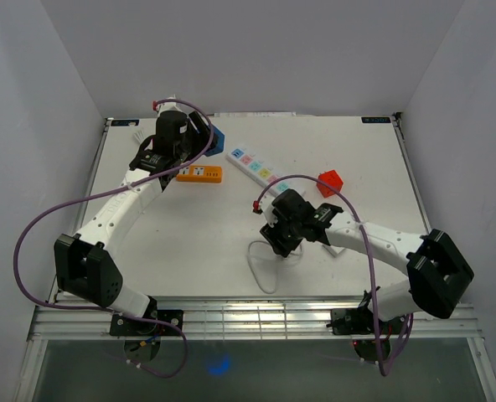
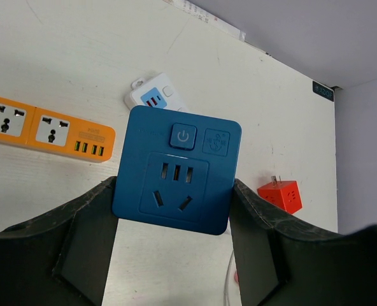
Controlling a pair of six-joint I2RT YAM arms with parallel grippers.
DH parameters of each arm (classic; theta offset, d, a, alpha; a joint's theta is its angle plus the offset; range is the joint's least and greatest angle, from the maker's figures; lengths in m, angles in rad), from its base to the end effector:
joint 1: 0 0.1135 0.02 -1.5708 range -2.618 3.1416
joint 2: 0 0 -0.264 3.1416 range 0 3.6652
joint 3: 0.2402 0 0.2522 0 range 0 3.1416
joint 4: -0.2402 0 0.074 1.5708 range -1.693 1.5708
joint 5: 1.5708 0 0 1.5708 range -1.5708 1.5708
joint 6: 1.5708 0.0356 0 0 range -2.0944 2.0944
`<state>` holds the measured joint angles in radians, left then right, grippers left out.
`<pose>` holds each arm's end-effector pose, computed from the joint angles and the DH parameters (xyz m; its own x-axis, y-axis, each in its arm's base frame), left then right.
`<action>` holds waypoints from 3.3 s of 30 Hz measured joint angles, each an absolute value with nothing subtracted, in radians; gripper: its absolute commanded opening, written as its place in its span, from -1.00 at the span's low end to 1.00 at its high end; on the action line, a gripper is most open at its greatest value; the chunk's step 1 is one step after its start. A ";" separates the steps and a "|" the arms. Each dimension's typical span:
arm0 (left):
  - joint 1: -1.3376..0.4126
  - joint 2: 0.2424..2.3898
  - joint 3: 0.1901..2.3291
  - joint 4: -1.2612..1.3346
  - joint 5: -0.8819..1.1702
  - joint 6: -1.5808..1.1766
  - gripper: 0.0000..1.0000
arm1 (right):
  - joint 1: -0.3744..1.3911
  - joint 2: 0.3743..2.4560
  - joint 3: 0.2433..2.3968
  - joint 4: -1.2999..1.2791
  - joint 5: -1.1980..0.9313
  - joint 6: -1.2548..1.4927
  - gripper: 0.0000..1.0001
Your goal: Insert the plug
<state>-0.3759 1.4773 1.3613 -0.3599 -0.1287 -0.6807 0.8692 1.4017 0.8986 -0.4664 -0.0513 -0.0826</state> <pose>0.3205 -0.1216 0.3575 -0.4935 -0.4762 -0.7278 -0.0677 0.8553 -0.5137 0.1800 0.2159 0.2179 -0.4659 -0.6790 -0.5673 -0.8228 0.5684 -0.0045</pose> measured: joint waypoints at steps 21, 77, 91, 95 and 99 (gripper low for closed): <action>-0.289 1.520 1.349 -0.382 -0.051 -0.708 -1.00 | 0.636 1.807 1.427 -0.418 -0.031 -0.319 0.79; -0.281 1.694 1.340 -0.166 0.101 -0.713 -1.00 | 0.549 1.930 1.274 -0.318 -0.192 -0.342 0.55; -0.348 1.473 1.151 -0.269 0.146 -0.556 -1.00 | 0.604 1.805 1.155 -0.265 -0.201 -0.269 0.79; -0.347 1.441 1.123 -0.295 0.160 -0.527 -1.00 | 0.602 1.746 1.152 -0.242 -0.221 -0.253 0.79; -0.347 1.425 1.120 -0.294 0.185 -0.493 -1.00 | 0.602 1.676 1.130 -0.202 -0.252 -0.241 0.79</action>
<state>-0.3466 1.4246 1.1198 -0.2935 0.1848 -0.4931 0.6018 1.6760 1.1297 -0.2016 -0.2516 -0.2409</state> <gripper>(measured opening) 0.722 0.898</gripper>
